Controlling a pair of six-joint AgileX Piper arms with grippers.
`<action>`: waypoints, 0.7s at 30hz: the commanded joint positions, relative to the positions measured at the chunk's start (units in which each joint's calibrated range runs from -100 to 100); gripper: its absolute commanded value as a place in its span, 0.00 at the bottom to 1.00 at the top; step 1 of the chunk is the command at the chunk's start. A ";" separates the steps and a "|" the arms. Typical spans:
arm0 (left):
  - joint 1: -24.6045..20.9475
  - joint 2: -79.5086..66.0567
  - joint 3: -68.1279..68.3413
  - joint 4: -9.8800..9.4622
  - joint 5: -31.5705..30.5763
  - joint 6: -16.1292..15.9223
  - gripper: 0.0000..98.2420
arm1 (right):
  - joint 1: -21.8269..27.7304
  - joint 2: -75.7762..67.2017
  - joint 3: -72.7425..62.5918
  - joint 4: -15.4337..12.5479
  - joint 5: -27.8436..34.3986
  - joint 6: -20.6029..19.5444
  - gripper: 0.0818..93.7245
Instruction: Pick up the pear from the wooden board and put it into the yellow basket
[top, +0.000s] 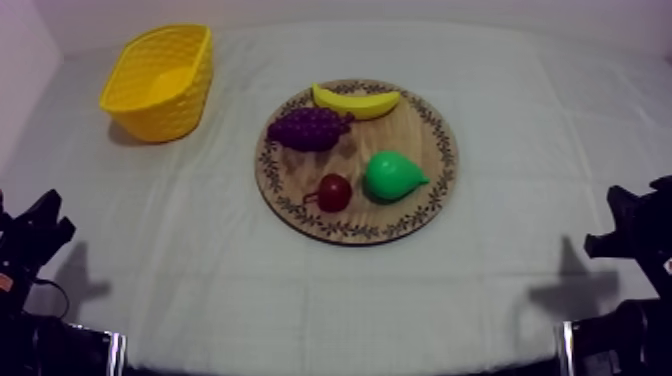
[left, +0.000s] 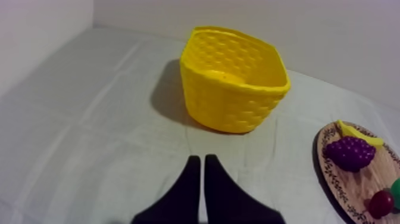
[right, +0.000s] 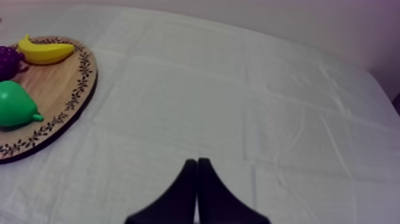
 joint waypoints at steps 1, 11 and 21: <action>0.57 -0.03 -1.54 -0.01 6.62 -9.31 0.01 | 0.00 0.01 0.03 -0.01 0.00 0.00 0.00; 1.70 -0.03 -1.44 -0.10 6.18 -8.90 0.01 | 0.00 0.01 0.03 -0.01 0.00 -0.05 0.00; 3.01 9.66 -7.47 -0.45 -2.67 -10.48 0.01 | 0.00 0.01 0.03 -0.01 0.00 -0.02 0.00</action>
